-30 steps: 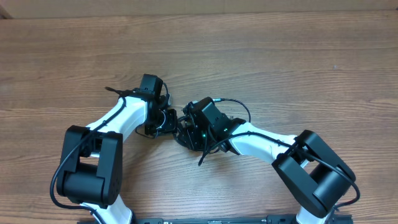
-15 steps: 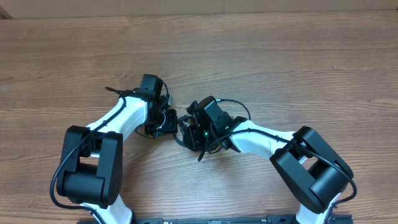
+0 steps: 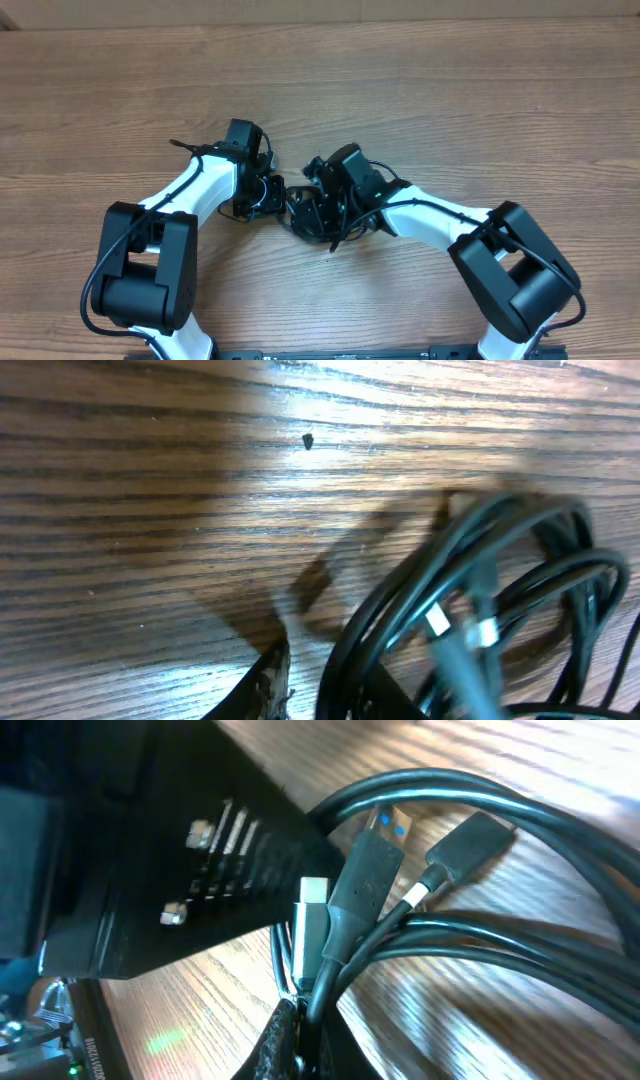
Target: Untangle cables
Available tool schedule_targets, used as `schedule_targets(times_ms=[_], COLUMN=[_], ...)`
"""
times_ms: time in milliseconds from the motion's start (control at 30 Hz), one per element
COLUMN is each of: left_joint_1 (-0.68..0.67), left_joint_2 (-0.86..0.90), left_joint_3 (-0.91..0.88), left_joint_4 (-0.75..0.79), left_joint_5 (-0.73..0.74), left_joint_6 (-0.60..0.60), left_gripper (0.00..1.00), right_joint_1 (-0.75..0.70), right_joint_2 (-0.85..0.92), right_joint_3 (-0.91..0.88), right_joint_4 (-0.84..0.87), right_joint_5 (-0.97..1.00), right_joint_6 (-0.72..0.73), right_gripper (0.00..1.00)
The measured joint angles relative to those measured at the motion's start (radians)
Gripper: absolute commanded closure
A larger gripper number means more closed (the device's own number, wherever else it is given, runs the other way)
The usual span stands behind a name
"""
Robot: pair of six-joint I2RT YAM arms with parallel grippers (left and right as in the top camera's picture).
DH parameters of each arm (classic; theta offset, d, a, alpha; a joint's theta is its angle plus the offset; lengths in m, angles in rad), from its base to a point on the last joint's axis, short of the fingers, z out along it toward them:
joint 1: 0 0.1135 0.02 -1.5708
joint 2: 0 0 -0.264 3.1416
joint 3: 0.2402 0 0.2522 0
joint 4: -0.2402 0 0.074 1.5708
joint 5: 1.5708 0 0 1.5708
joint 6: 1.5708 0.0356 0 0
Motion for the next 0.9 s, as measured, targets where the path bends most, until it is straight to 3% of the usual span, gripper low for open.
schedule_targets(times_ms=[167, 467, 833, 900], left_joint_1=[0.0, 0.0, 0.0, 0.003], left_joint_2=[-0.002, 0.0, 0.019, 0.039], left_joint_3=[0.003, -0.003, -0.013, -0.01], left_joint_4=[0.0, 0.002, 0.029, 0.037], left_joint_5=[0.018, 0.112, 0.233, 0.277], left_joint_6=[0.006, 0.013, 0.015, 0.015], left_gripper=[0.58, 0.51, 0.49, 0.55], right_joint_1=[-0.056, -0.074, -0.074, -0.079], right_joint_2=[-0.002, -0.002, -0.002, -0.004], right_joint_3=[0.0, 0.0, 0.0, 0.0], right_joint_4=[-0.032, -0.031, -0.029, -0.03], right_joint_5=[-0.015, -0.014, -0.014, -0.012], right_joint_6=[0.016, 0.087, 0.101, 0.101], right_gripper=[0.96, 0.96, 0.96, 0.96])
